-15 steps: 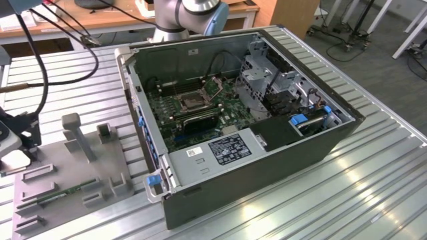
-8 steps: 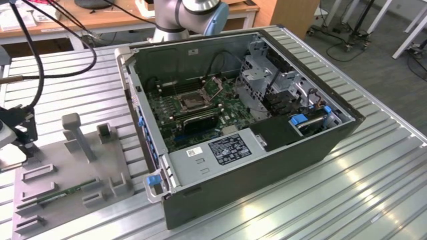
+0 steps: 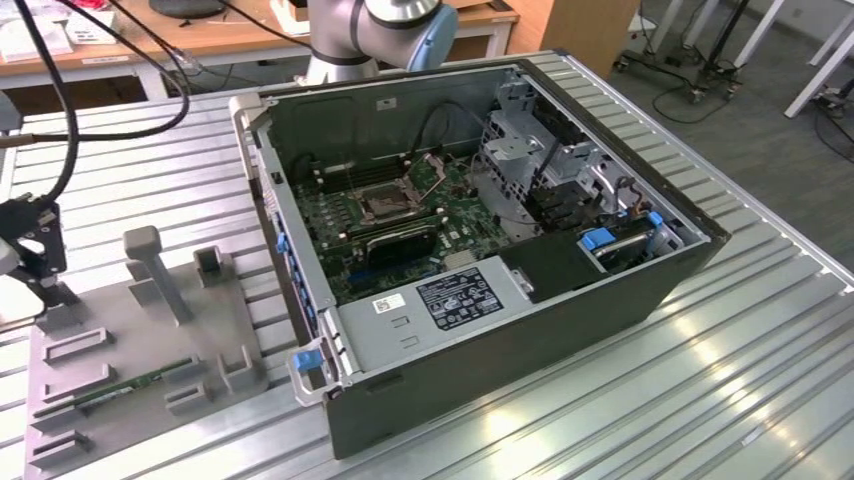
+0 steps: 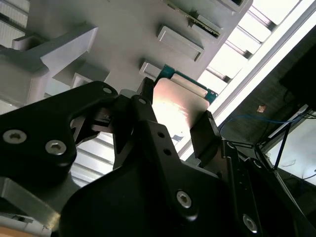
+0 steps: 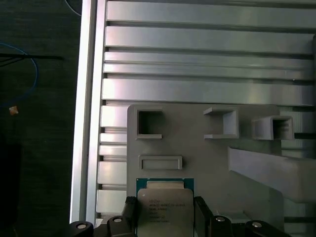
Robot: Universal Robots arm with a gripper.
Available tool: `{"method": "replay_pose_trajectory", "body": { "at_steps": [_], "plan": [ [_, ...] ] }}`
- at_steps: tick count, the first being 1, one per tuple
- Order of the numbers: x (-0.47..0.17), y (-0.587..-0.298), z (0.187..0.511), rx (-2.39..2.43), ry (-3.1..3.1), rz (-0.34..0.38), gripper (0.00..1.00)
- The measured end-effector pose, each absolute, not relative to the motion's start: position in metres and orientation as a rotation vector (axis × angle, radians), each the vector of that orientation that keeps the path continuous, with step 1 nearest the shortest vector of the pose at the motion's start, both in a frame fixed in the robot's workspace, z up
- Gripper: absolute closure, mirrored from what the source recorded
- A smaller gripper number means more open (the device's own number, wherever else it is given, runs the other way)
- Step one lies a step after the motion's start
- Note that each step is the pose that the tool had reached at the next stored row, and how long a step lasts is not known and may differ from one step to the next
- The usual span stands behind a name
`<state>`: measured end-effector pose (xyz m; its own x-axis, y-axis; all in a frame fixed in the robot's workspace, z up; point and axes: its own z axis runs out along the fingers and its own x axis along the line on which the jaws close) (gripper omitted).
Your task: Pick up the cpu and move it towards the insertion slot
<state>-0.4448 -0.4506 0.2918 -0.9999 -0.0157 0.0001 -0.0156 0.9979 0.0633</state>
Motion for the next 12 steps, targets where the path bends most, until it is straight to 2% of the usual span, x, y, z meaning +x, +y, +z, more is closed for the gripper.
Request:
{"method": "replay_pose_trajectory", "body": {
  "at_steps": [12],
  "plan": [
    [-0.445,-0.451,0.316,0.025,-3.139,-0.1,0.46]
  ]
}}
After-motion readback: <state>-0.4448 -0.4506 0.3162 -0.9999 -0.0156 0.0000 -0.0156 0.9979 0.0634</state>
